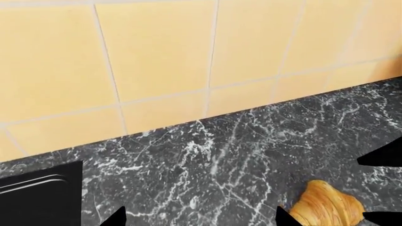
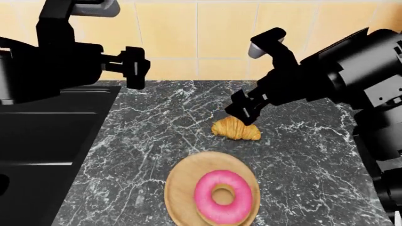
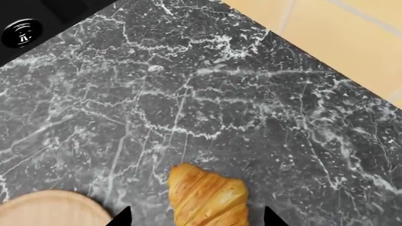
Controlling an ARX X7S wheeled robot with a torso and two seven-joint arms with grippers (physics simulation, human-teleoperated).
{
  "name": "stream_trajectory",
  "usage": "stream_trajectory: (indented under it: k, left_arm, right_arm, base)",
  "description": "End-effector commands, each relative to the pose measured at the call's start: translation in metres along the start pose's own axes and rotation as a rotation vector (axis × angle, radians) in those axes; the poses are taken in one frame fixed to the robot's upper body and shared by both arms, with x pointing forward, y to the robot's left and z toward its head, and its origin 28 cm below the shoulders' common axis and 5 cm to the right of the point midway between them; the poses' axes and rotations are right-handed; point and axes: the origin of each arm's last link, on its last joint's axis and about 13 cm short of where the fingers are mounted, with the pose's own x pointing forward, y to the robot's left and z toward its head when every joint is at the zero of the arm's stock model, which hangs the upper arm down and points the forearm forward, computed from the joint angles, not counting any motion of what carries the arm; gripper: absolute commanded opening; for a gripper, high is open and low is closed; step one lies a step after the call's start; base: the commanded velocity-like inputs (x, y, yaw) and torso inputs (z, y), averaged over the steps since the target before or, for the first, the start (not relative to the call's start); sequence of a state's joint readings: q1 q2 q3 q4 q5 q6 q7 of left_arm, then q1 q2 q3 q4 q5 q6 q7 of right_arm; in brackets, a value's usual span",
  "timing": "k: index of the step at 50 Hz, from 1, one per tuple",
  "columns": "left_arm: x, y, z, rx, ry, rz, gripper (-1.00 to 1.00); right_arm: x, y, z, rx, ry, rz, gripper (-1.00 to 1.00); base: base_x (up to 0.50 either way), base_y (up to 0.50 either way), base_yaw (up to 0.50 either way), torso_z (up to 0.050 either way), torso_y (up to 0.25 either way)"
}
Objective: Place the pastries on the plates.
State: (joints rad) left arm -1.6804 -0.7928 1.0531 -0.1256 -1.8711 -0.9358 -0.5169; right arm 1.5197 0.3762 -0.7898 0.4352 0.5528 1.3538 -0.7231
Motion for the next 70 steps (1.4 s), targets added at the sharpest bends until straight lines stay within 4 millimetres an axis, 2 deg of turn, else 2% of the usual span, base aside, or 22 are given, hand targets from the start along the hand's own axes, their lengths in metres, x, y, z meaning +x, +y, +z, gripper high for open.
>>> stream_trajectory:
  k: [1, 11, 29, 35, 44, 56, 70]
  left_arm:
    - [-0.002, 0.001, -0.002, -0.002, 0.002, 0.001, 1.0]
    - [-0.003, 0.001, -0.003, 0.011, 0.005, -0.002, 1.0]
    - [-0.006, 0.004, -0.006, -0.008, 0.012, -0.014, 1.0]
    - [-0.006, 0.005, -0.006, -0.009, 0.014, -0.006, 1.0]
    - [-0.005, 0.006, -0.004, -0.006, 0.012, -0.003, 1.0]
    - [-0.005, 0.008, -0.006, -0.009, 0.016, -0.002, 1.0]
    - [-0.005, 0.005, -0.007, -0.012, 0.014, -0.003, 1.0]
  right_arm:
    - [0.011, -0.004, -0.002, -0.079, -0.008, -0.041, 1.0]
    - [0.023, -0.012, -0.008, -0.13, 0.031, -0.12, 1.0]
    - [0.053, -0.02, -0.026, -0.032, -0.007, -0.04, 1.0]
    - [0.052, -0.017, -0.025, 0.014, -0.006, 0.031, 1.0]
    - [0.034, -0.011, -0.013, 0.006, -0.038, 0.037, 1.0]
    - [0.041, -0.014, -0.025, 0.008, 0.061, 0.004, 1.0]
    - [0.051, -0.014, -0.035, 0.021, 0.084, 0.026, 1.0]
  base:
    - [0.0, 0.0, 0.0, 0.0, 0.0]
    - [0.0, 0.0, 0.0, 0.0, 0.0]
    - [0.0, 0.0, 0.0, 0.0, 0.0]
    - [0.0, 0.0, 0.0, 0.0, 0.0]
    - [0.0, 0.0, 0.0, 0.0, 0.0]
    - [0.0, 0.0, 0.0, 0.0, 0.0]
    - [0.0, 0.0, 0.0, 0.0, 0.0]
